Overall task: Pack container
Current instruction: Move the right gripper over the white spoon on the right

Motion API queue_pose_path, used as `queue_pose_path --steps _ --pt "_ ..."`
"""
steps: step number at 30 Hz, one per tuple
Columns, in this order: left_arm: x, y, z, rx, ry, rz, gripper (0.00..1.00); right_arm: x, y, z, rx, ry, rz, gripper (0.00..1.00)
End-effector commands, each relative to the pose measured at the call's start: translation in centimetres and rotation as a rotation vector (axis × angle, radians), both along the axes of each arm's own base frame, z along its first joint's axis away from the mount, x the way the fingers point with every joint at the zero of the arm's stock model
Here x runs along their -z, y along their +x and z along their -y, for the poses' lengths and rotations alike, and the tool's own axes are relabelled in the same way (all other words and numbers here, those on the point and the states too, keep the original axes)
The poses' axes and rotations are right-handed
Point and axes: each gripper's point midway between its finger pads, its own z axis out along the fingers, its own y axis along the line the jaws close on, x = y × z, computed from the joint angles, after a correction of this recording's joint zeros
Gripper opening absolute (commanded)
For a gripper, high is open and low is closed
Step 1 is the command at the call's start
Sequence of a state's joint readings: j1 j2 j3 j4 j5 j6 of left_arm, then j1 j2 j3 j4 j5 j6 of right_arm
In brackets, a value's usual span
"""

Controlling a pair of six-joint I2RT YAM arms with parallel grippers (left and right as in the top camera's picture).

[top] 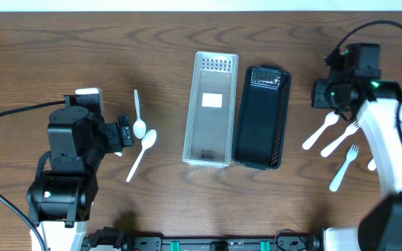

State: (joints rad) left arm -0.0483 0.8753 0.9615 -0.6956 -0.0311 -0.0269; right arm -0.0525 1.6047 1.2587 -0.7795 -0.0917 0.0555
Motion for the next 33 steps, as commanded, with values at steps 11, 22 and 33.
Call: queue_pose_path --steps 11,22,33 --pt "-0.7 0.0 -0.3 -0.020 0.001 0.012 0.98 7.7 2.0 -4.2 -0.146 0.109 -0.123 0.01" --pt "-0.7 0.0 -0.3 -0.020 0.001 0.012 0.98 6.8 3.3 -10.2 -0.325 0.245 -0.035 0.02" --pt "-0.7 0.0 -0.3 -0.020 0.001 0.012 0.98 7.7 2.8 -2.4 0.022 0.013 -0.117 0.29"
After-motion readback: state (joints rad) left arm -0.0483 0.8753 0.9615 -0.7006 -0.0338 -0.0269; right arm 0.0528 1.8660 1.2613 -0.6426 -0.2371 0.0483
